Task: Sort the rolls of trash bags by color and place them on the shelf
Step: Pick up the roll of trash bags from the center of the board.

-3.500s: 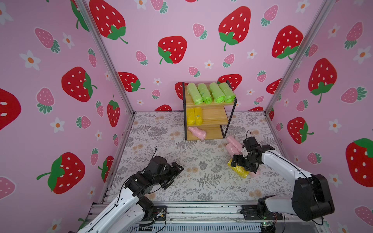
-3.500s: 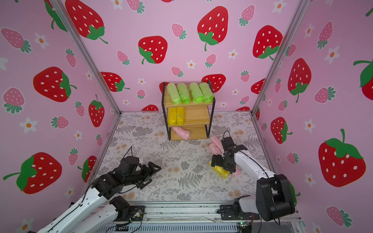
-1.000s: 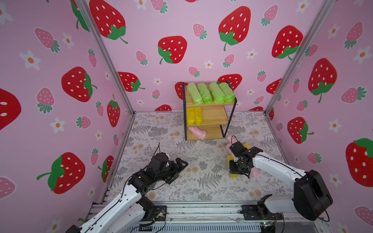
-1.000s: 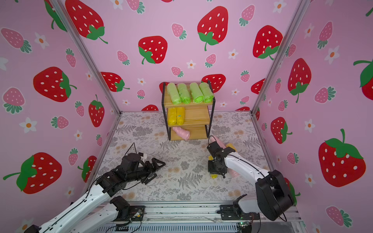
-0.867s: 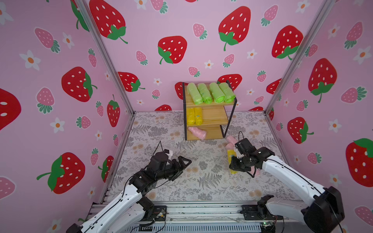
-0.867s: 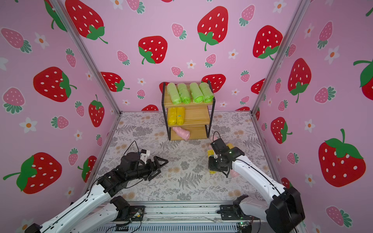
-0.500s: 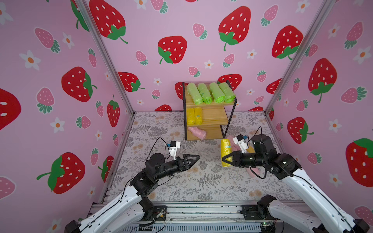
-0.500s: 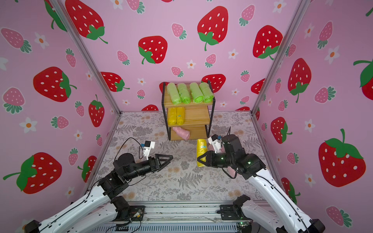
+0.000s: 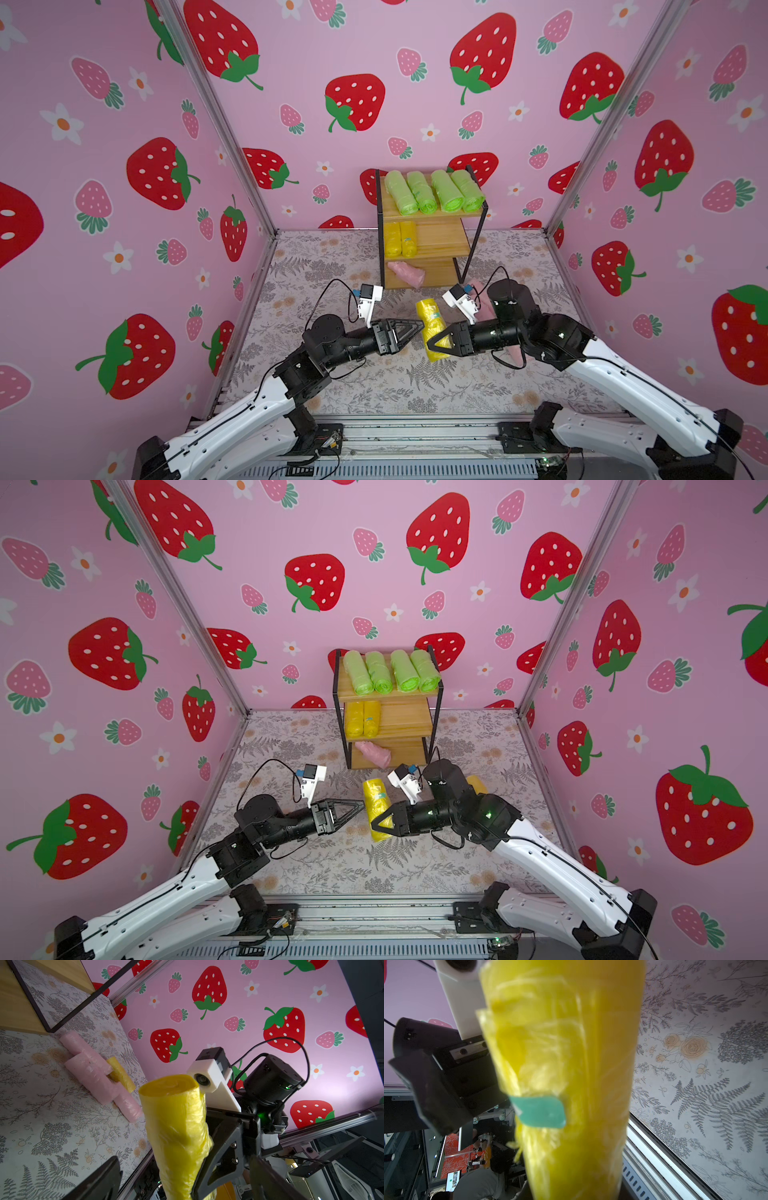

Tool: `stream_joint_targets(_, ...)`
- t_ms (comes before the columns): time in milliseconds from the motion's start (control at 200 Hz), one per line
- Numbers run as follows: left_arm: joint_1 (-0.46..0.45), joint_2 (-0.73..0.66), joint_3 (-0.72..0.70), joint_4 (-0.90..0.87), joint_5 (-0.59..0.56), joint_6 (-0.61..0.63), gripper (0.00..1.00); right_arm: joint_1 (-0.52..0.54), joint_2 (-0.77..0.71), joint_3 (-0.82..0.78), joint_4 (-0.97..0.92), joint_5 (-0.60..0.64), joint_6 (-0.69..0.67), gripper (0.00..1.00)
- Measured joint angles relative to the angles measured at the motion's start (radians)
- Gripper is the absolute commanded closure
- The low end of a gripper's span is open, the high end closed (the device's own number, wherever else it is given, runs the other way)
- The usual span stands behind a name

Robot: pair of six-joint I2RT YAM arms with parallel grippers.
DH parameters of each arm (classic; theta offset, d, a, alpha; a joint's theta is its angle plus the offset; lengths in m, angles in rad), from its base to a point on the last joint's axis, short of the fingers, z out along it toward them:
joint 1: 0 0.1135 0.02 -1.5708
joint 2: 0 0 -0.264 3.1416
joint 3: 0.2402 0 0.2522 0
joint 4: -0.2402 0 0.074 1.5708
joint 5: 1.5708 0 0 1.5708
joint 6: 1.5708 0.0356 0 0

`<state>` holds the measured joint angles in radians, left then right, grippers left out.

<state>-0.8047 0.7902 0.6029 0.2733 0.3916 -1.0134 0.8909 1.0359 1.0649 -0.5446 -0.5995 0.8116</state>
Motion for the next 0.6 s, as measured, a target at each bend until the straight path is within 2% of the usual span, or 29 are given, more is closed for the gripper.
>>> stream_joint_targets(335,-0.003,0.031,0.0,0.027,-0.014,-0.012,0.12,0.061,0.054,0.031,0.047,0.011,0.015,1.0)
stream_joint_targets(445,-0.003,0.054,0.002,0.017,-0.013,-0.032,0.27,0.072,0.074,0.036,0.059,0.015,0.016,1.0)
stream_joint_targets(540,-0.005,0.07,0.006,0.019,-0.005,-0.045,0.48,0.074,0.085,0.036,0.057,0.024,0.018,1.0)
stream_joint_targets(600,-0.005,0.072,0.01,0.019,-0.005,-0.054,0.66,0.074,0.091,0.037,0.055,0.03,0.015,1.0)
